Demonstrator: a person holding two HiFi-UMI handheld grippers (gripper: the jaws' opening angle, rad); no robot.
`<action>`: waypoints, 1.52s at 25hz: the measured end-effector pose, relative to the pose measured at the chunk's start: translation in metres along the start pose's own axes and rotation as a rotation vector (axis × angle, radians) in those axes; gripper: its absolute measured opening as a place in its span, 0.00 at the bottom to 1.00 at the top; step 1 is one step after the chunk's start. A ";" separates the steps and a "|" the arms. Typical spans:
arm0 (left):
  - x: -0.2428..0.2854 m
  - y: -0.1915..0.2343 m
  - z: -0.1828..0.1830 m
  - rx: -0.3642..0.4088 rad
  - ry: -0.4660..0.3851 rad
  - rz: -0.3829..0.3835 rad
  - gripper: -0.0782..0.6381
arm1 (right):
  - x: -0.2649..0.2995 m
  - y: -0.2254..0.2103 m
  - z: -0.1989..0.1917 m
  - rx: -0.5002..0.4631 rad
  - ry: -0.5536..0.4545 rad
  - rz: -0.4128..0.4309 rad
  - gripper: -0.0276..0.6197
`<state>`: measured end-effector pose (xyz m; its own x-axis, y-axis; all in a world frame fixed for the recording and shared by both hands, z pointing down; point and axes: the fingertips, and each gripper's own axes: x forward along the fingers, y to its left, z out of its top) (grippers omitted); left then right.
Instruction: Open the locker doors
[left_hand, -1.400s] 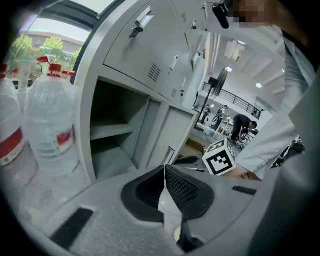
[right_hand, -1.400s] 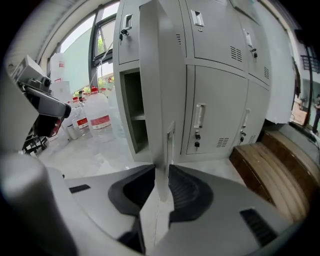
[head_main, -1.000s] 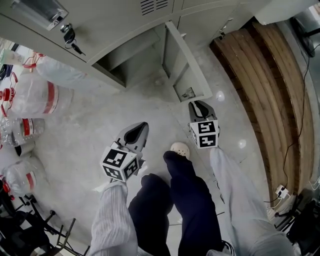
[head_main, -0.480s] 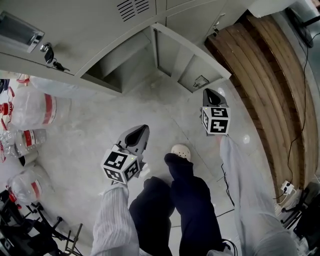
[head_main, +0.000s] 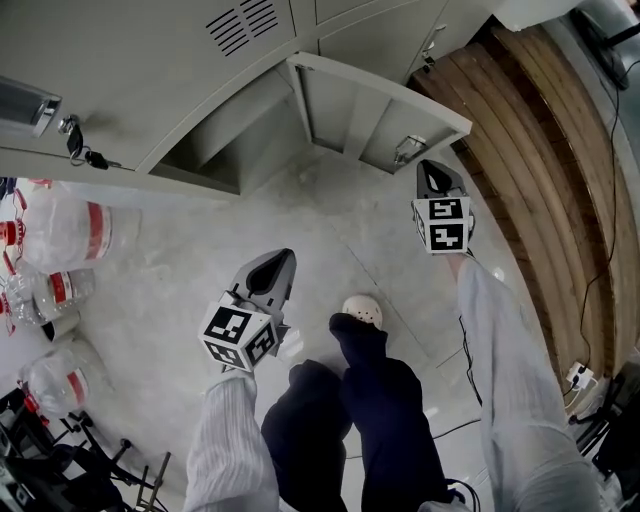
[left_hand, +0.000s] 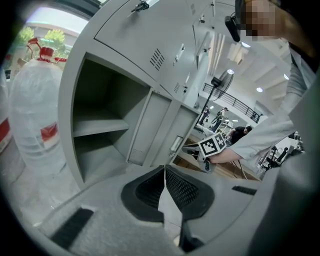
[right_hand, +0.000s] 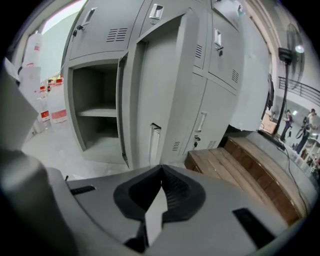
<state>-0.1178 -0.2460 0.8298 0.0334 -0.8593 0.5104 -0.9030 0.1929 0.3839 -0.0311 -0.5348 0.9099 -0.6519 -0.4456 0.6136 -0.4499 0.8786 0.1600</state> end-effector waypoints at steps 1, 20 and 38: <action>0.001 -0.001 -0.001 -0.002 0.000 -0.004 0.12 | 0.000 0.000 0.000 -0.014 -0.003 0.008 0.05; -0.040 -0.022 0.028 -0.108 -0.003 0.047 0.12 | -0.070 0.001 -0.005 0.079 0.035 0.037 0.07; -0.143 -0.088 0.110 -0.036 -0.025 0.018 0.12 | -0.215 0.057 0.085 0.281 -0.008 0.106 0.08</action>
<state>-0.0898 -0.1925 0.6385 0.0067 -0.8670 0.4982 -0.8872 0.2247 0.4029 0.0317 -0.4038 0.7214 -0.7086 -0.3561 0.6091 -0.5294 0.8391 -0.1253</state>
